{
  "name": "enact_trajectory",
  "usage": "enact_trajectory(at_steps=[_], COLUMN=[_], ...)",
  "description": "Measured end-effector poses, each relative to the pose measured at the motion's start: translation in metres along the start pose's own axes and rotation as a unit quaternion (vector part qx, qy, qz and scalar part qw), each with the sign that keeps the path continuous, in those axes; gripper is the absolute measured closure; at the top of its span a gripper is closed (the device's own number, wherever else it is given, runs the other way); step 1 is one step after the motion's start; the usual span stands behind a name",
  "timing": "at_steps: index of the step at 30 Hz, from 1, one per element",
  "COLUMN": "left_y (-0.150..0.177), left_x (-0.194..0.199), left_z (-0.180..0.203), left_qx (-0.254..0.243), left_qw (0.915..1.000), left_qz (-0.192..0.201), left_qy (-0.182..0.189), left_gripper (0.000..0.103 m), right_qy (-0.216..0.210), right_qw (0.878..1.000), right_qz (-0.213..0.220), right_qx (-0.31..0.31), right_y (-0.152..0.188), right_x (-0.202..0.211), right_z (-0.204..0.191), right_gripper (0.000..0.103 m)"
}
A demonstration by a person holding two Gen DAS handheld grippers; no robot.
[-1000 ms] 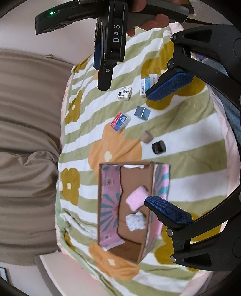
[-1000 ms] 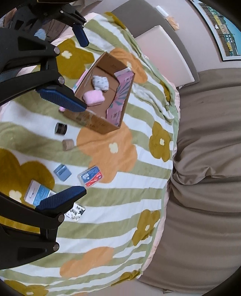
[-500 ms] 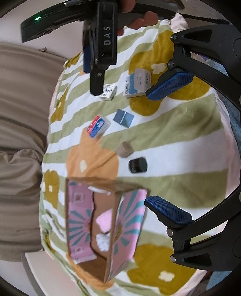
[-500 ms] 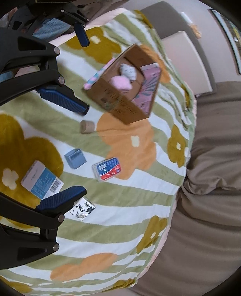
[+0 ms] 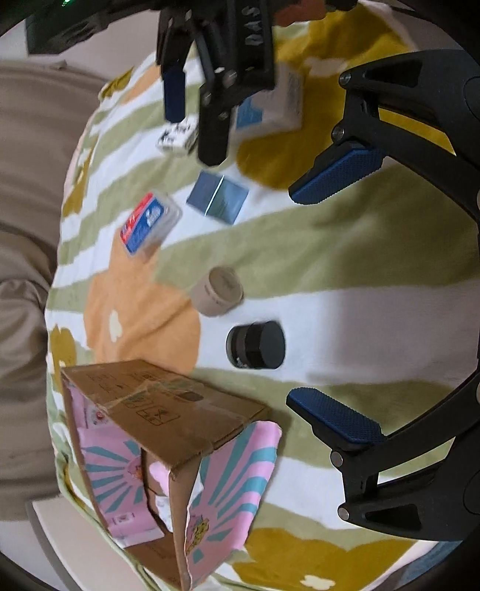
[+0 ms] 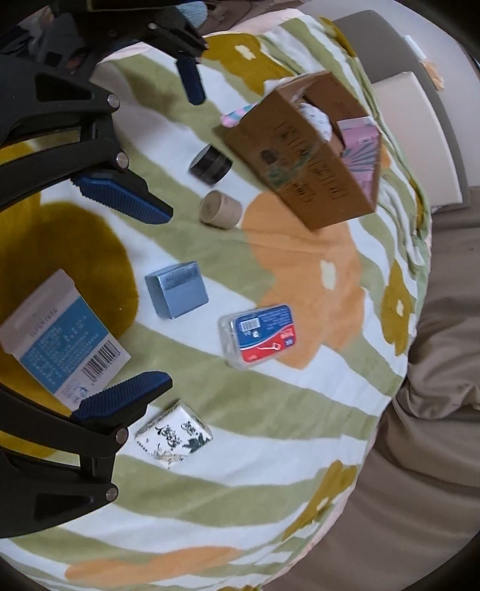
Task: Organize objects
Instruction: 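Grasp the black jar with the left tool while the right grasps the blue cube box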
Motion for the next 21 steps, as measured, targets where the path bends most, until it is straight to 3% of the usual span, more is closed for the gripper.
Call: enact_trajectory(at_steps=[9,16,21], left_y=[-0.008,-0.005,-0.006], left_x=[-0.031,-0.042,-0.047], left_z=[-0.018,-0.029,-0.031], left_qx=[0.029,0.051,0.051], left_qw=[0.9993,0.9983,0.9981], left_qz=[-0.019,-0.030,-0.033], left_qy=[-0.013,-0.005,-0.004], left_gripper=[0.008,0.024,0.033], right_qy=[0.007,0.018,0.017], right_qw=[0.999,0.997,0.997], right_qz=[-0.031,-0.049,-0.061], right_qx=[0.028,0.049,0.046], right_y=[-0.006,-0.009,-0.010], right_x=[-0.035,-0.050,-0.058], right_z=[0.003,0.001,0.002], right_gripper=[0.024,0.024,0.034])
Point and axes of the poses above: each gripper's, at about its wrist camera, not at the fingertips, and x roughly against the way its jaws point, z to its right, y to its underside, the point moved 6 cm from there along -x, roughly the way its jaws point, and after that the axes turned 13 degrees about -x, right-handed, at the moved point
